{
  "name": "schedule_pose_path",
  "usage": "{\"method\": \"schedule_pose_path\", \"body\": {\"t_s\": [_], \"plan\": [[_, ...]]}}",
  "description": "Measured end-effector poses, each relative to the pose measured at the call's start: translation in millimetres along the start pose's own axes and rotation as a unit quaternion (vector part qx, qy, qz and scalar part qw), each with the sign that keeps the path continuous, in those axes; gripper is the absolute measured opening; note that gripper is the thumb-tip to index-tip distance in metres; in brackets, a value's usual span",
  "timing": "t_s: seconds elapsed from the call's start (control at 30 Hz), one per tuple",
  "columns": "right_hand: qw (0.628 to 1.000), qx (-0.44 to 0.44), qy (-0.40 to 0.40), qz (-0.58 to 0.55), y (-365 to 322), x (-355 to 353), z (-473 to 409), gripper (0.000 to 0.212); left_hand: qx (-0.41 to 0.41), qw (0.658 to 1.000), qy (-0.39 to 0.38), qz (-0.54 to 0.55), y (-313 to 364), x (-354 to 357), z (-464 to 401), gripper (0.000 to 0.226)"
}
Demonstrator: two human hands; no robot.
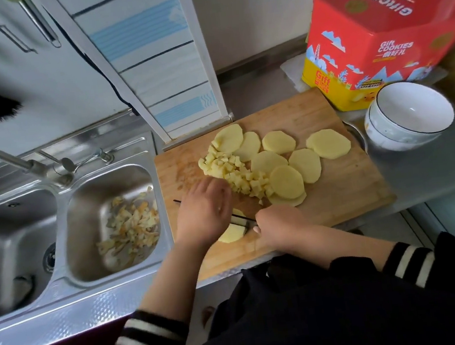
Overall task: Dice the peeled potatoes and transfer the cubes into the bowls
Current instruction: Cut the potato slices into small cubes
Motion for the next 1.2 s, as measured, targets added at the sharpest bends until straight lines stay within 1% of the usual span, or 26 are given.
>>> {"method": "schedule_pose_path", "body": {"t_s": [0.03,0.07,0.1,0.13,0.2,0.27,0.47,0.53,0.67,0.7,0.77,0.8,0.83,0.87,0.9,0.93,0.97,1.0,1.03,1.07,1.1,1.13,1.17,1.2], "plan": [[1.000,-0.005,0.001,0.002,-1.5,0.1,1.4,0.021,-0.016,0.993,-0.104,-0.057,-1.8,21.0,-13.6,0.037],[1.000,-0.012,0.007,0.006,-3.3,-1.0,2.9,0.020,-0.043,0.971,-0.207,-0.110,-7.7,43.0,-19.1,0.045],[1.000,-0.019,0.014,0.009,-4.9,-1.8,4.3,0.019,-0.067,0.941,-0.293,-0.156,-15.0,61.6,-18.9,0.051],[0.999,-0.027,0.023,0.014,-6.5,-2.7,5.6,0.018,-0.080,0.914,-0.352,-0.186,-20.1,75.4,-15.7,0.057],[0.999,-0.035,0.033,0.023,-8.5,-5.2,8.3,0.017,-0.090,0.877,-0.422,-0.214,-22.9,91.0,-8.1,0.063],[0.998,-0.040,0.040,0.026,-9.6,-6.3,10.3,0.015,-0.103,0.862,-0.446,-0.219,-24.8,95.2,-4.2,0.063],[0.996,-0.056,0.058,0.026,-12.5,-9.2,15.3,0.016,-0.122,0.846,-0.476,-0.209,-38.3,104.9,-3.4,0.064],[0.996,-0.058,0.057,0.033,-13.6,-12.3,17.9,0.016,-0.132,0.835,-0.494,-0.205,-41.7,107.8,-2.0,0.065],[0.996,-0.050,0.056,0.051,-17.7,-18.7,22.9,0.018,-0.138,0.822,-0.514,-0.202,-49.5,111.2,-4.4,0.074],[0.996,-0.046,0.055,0.055,-18.2,-20.1,23.7,0.017,-0.139,0.817,-0.525,-0.193,-48.2,111.2,-2.0,0.073],[0.996,-0.040,0.057,0.063,-20.3,-22.3,25.1,0.017,-0.120,0.814,-0.536,-0.189,-37.8,103.8,2.3,0.062],[0.995,-0.041,0.059,0.065,-21.8,-23.2,26.1,0.017,-0.098,0.830,-0.511,-0.200,-28.3,92.9,-3.2,0.054],[0.995,-0.043,0.060,0.063,-23.0,-23.9,27.4,0.018,-0.073,0.867,-0.449,-0.205,-15.4,74.4,-16.8,0.049],[0.996,-0.045,0.058,0.056,-24.0,-24.1,28.7,0.019,-0.051,0.913,-0.356,-0.191,-0.6,48.1,-33.2,0.047],[0.997,-0.044,0.052,0.047,-24.2,-23.4,30.3,0.020,-0.026,0.957,-0.245,-0.151,14.4,16.1,-47.0,0.043],[0.997,-0.043,0.046,0.038,-24.1,-22.1,31.1,0.022,0.010,0.989,-0.117,-0.086,29.9,-22.4,-53.1,0.038],[0.998,-0.042,0.043,0.033,-24.1,-21.2,31.6,0.022,0.052,0.998,0.010,-0.015,41.1,-62.5,-48.1,0.032],[0.998,-0.041,0.042,0.035,-23.9,-20.6,31.8,0.023,0.091,0.987,0.128,0.038,45.7,-96.8,-33.2,0.027],[0.998,-0.039,0.040,0.038,-23.6,-19.5,32.1,0.022,0.118,0.965,0.223,0.070,46.6,-122.1,-11.0,0.023],[0.998,-0.036,0.038,0.039,-22.6,-18.5,31.8,0.023,0.139,0.946,0.282,0.081,44.9,-133.1,12.3,0.018],[0.998,-0.033,0.034,0.038,-21.7,-16.8,31.7,0.024,0.159,0.935,0.307,0.076,42.7,-131.2,34.5,0.013],[0.999,-0.029,0.029,0.035,-19.6,-15.0,30.9,0.024,0.179,0.934,0.303,0.064,39.8,-118.2,53.0,0.009],[0.999,-0.027,0.025,0.032,-18.8,-13.2,30.0,0.024,0.194,0.940,0.274,0.054,34.7,-98.9,67.6,0.007],[0.999,-0.025,0.023,0.029,-17.9,-11.9,29.2,0.022,0.202,0.951,0.229,0.047,27.9,-75.6,78.2,0.007]]}}
Point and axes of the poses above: each hand's wrist, its own z-axis away from the middle knuckle, its own x-axis out of the palm, y = z × x, the point moved 10 cm from there along -z, towards the middle knuckle, and after that the axes turned 11 degrees about -x, right-handed, at the moved point
